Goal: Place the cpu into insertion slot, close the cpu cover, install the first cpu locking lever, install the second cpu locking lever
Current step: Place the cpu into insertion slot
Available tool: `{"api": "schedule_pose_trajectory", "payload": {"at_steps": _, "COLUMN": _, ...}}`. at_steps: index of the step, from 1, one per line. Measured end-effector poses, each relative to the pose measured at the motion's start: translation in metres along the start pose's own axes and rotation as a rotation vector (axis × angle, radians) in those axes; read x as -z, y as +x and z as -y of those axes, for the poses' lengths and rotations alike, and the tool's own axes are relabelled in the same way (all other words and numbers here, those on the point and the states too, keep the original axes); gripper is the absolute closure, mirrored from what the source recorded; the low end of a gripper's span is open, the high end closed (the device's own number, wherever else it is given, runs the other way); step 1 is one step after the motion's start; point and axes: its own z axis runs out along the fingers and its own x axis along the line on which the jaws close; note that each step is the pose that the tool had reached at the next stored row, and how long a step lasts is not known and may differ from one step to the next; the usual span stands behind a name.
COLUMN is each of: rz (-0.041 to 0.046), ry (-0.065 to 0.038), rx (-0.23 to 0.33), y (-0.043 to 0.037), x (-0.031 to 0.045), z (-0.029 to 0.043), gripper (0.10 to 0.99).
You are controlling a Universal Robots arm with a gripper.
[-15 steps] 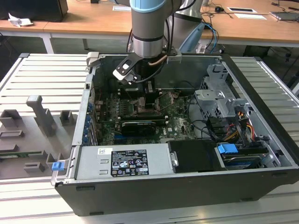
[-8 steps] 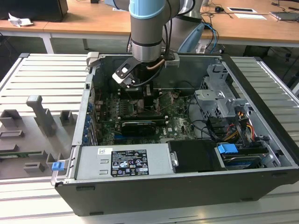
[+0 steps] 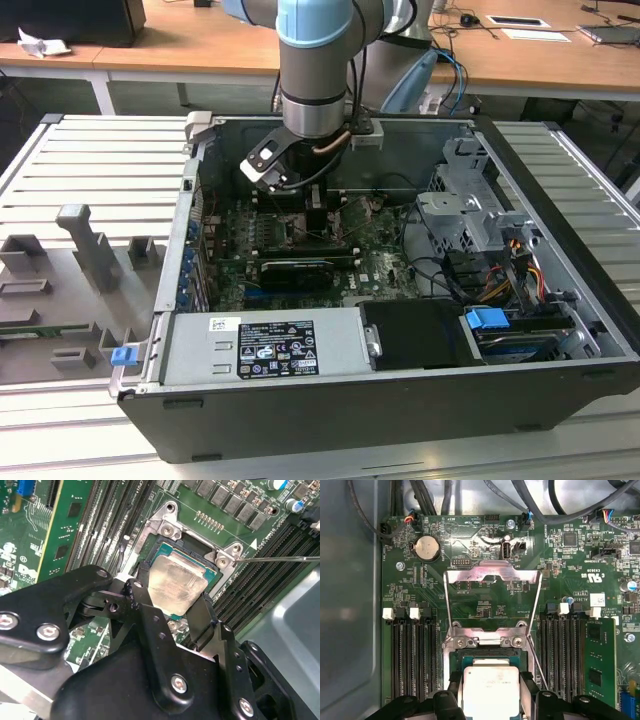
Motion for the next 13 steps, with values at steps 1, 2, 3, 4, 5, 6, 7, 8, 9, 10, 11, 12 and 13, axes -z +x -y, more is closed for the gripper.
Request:
{"api": "schedule_pose_trajectory", "payload": {"at_steps": 1, "rz": 0.0001, "ry": 0.0, "rx": 0.0, "y": 0.0001, "x": -0.0005, "z": 0.0, "gripper": 0.545}}
{"api": "schedule_pose_trajectory", "payload": {"at_steps": 2, "rz": 0.0001, "ry": 0.0, "rx": 0.003, "y": 0.0001, "x": -0.0009, "z": -0.0001, "gripper": 0.545}}
{"api": "schedule_pose_trajectory", "payload": {"at_steps": 3, "rz": 0.0, "ry": 0.0, "rx": 0.007, "y": 0.0002, "x": -0.0012, "z": -0.0002, "gripper": 0.545}}
{"api": "schedule_pose_trajectory", "payload": {"at_steps": 4, "rz": -0.0001, "ry": 0.0, "rx": 0.009, "y": 0.0003, "x": -0.0014, "z": -0.0003, "gripper": 0.545}}
{"api": "schedule_pose_trajectory", "payload": {"at_steps": 5, "rz": -0.0003, "ry": 0.0, "rx": 0.01, "y": 0.0004, "x": -0.0015, "z": -0.0005, "gripper": 0.545}}
{"api": "schedule_pose_trajectory", "payload": {"at_steps": 6, "rz": -0.0007, "ry": 0.0, "rx": 0.014, "y": 0.0005, "x": -0.0019, "z": -0.0006, "gripper": 0.545}}
{"api": "schedule_pose_trajectory", "payload": {"at_steps": 7, "rz": -0.0009, "ry": 0.0, "rx": 0.018, "y": 0.0006, "x": -0.0025, "z": -0.0006, "gripper": 0.545}}
{"api": "schedule_pose_trajectory", "payload": {"at_steps": 8, "rz": -0.0007, "ry": 0.0, "rx": 0.019, "y": 0.0008, "x": -0.0027, "z": -0.0006, "gripper": 0.545}}
{"api": "schedule_pose_trajectory", "payload": {"at_steps": 9, "rz": -0.0007, "ry": 0.0, "rx": 0.019, "y": 0.001, "x": -0.0029, "z": -0.0005, "gripper": 0.545}}
{"api": "schedule_pose_trajectory", "payload": {"at_steps": 10, "rz": -0.0008, "ry": 0.0, "rx": 0.019, "y": 0.001, "x": -0.0033, "z": -0.0005, "gripper": 0.545}}
{"api": "schedule_pose_trajectory", "payload": {"at_steps": 11, "rz": -0.0008, "ry": 0.0, "rx": 0.019, "y": 0.001, "x": -0.0033, "z": -0.0005, "gripper": 0.545}}
{"api": "schedule_pose_trajectory", "payload": {"at_steps": 12, "rz": -0.0007, "ry": 0.0, "rx": 0.019, "y": 0.001, "x": -0.0033, "z": -0.0005, "gripper": 0.545}}
{"api": "schedule_pose_trajectory", "payload": {"at_steps": 13, "rz": -0.0008, "ry": 0.0, "rx": 0.019, "y": 0.0011, "x": -0.0034, "z": -0.0005, "gripper": 0.545}}
